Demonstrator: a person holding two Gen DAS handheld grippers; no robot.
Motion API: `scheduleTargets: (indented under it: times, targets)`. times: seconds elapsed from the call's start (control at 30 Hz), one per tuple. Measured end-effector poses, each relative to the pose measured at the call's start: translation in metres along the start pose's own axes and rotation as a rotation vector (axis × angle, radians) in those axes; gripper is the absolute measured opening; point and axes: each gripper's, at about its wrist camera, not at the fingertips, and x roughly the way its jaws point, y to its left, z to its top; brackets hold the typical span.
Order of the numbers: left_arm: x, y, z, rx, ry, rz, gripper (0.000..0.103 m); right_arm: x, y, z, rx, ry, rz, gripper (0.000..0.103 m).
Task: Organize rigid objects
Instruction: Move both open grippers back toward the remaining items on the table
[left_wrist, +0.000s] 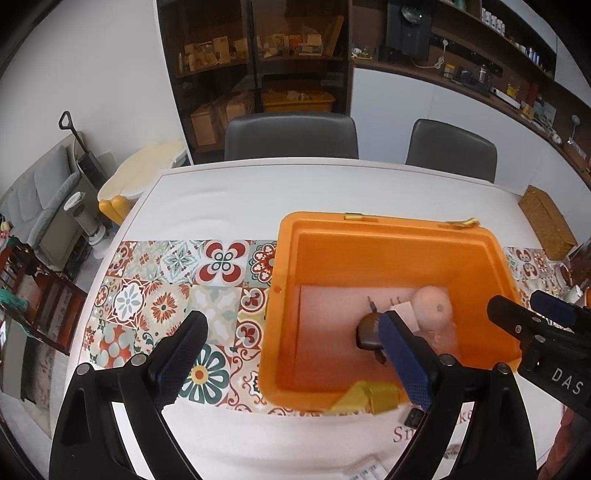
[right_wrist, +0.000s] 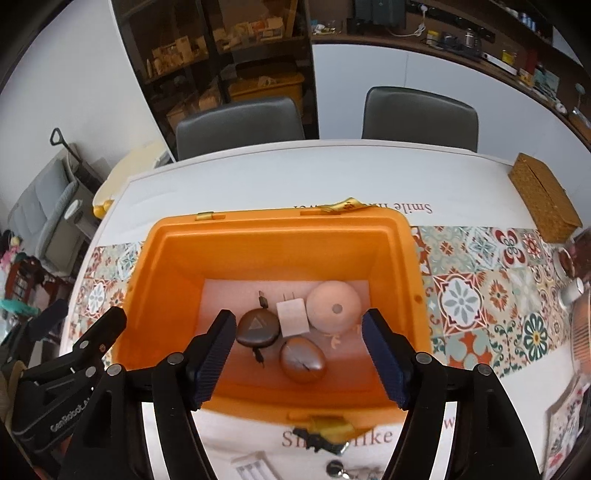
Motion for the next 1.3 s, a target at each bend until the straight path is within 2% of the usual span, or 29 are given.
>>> scheduleTargets:
  times: [0.23,0.6,1.3]
  targets:
    - [-0.024,-0.009,-0.015,0.028,-0.032,-0.019,0.099,-0.026,-0.009,-0.021,0.025,-0.035,-0.007,0.076]
    - [-0.043,-0.019,-0.041,0.031,-0.02,-0.084,0.099,-0.05,-0.029,-0.058,0.083,-0.056,-0.01,0.077]
    - [-0.043,-0.052,-0.086,0.058,0.04,-0.15,0.099,-0.052,-0.058,-0.108,0.133,-0.027,-0.014,0.077]
